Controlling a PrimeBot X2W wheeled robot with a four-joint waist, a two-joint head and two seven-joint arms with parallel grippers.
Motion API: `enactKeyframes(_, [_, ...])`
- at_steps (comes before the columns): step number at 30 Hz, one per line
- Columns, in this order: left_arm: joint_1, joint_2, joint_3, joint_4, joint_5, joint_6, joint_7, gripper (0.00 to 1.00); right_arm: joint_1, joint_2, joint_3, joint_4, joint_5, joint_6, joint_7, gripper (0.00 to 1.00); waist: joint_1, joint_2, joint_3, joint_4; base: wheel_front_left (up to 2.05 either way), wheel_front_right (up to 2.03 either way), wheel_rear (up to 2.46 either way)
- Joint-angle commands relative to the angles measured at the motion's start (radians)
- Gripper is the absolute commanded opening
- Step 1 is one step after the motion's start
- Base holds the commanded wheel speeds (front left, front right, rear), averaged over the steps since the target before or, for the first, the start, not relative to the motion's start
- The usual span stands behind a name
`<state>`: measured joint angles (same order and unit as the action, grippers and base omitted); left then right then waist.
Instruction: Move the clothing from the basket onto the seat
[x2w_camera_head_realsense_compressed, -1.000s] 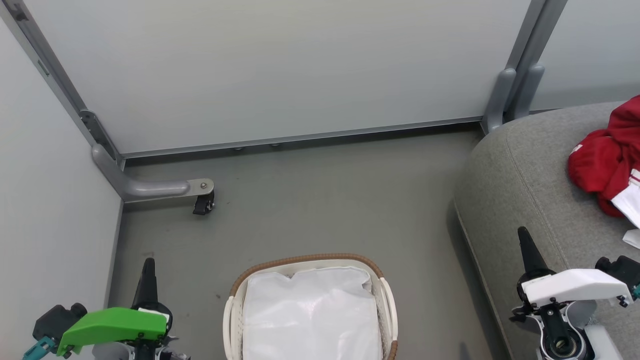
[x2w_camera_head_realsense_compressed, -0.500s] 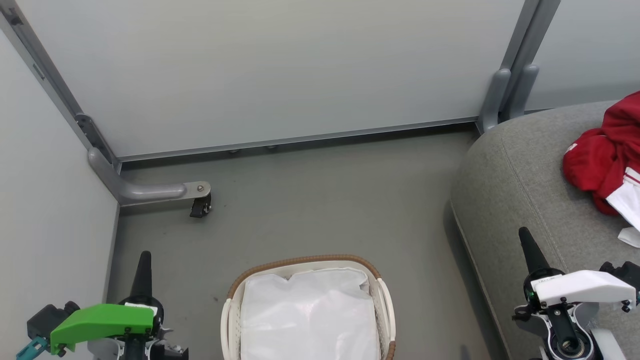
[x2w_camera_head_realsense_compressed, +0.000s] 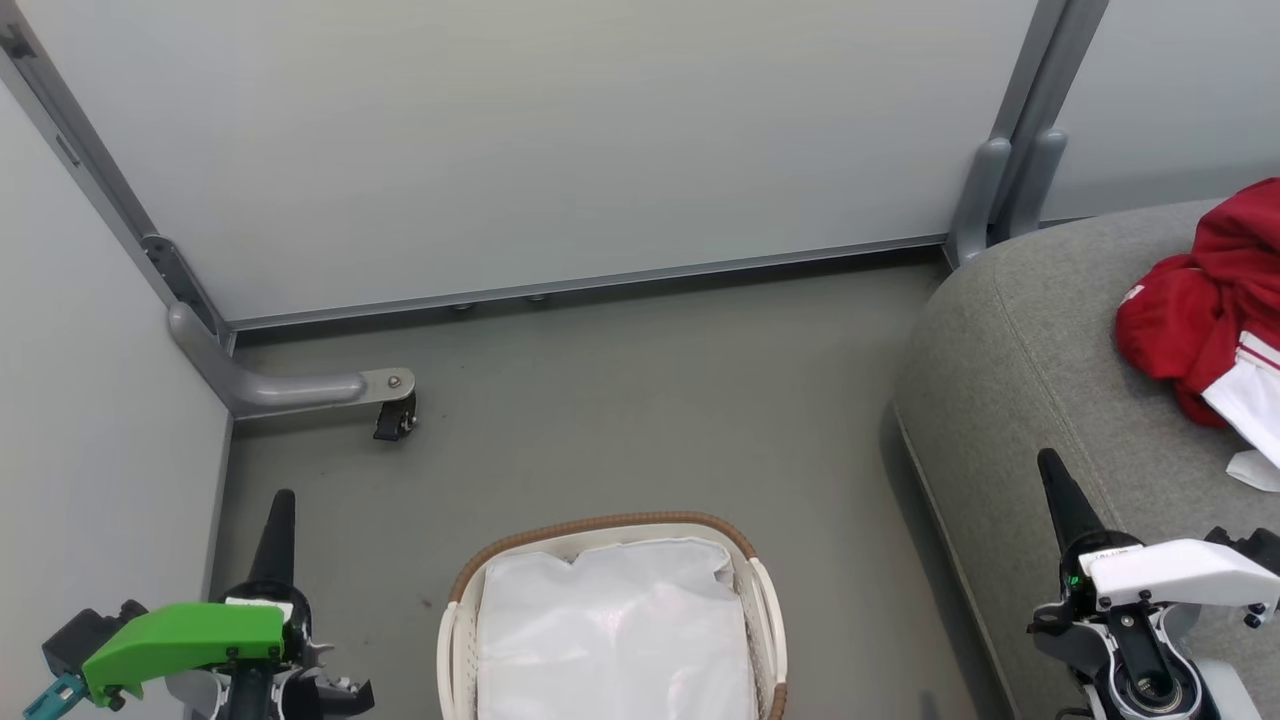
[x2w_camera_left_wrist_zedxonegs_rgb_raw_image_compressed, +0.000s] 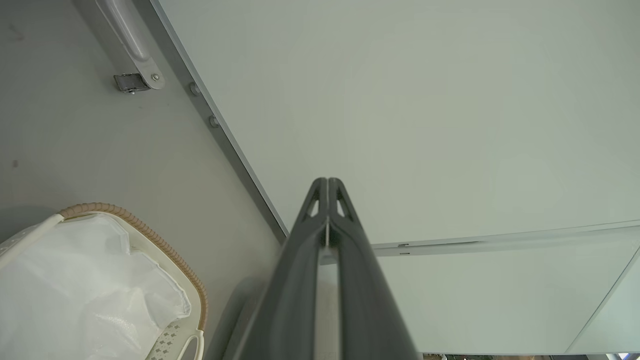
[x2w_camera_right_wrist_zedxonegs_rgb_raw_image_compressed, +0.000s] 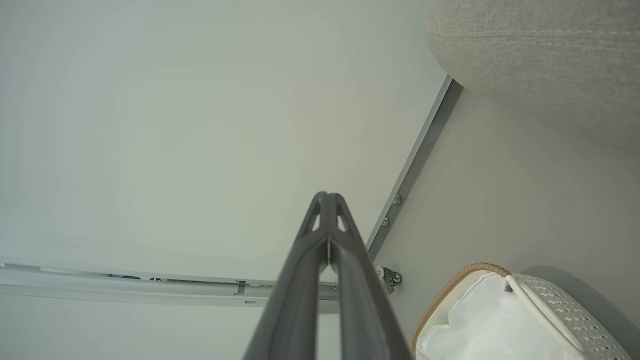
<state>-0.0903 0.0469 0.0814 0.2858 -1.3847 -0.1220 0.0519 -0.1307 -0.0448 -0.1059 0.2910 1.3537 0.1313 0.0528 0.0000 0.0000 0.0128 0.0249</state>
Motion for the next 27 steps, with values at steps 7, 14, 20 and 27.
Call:
enactKeyframes(7, [-0.02, 0.005, 0.012, -0.018, -0.066, -0.006, 0.019, 0.0, 0.015, -0.006, -0.004, -0.02, 0.074, -0.001, 0.019, 0.0, 0.0, 0.0, -0.002, -0.006, 0.0, 0.0, 0.0])
enactKeyframes(14, [-0.023, 0.005, 0.019, -0.025, -0.115, -0.008, 0.033, 0.0, 0.018, -0.007, -0.006, -0.029, 0.131, -0.001, 0.033, 0.0, 0.0, 0.0, -0.004, -0.011, 0.0, 0.0, 0.0])
enactKeyframes(20, [-0.025, 0.005, 0.025, -0.032, -0.157, -0.01, 0.043, 0.0, 0.021, -0.008, -0.007, -0.037, 0.177, -0.001, 0.044, 0.0, 0.0, 0.0, -0.006, -0.015, 0.0, 0.0, 0.0])
enactKeyframes(27, [-0.026, 0.006, 0.032, -0.04, -0.201, -0.01, 0.056, 0.0, 0.025, -0.008, -0.009, -0.044, 0.228, -0.001, 0.055, 0.0, 0.0, 0.0, -0.008, -0.021, 0.0, 0.0, 0.0])
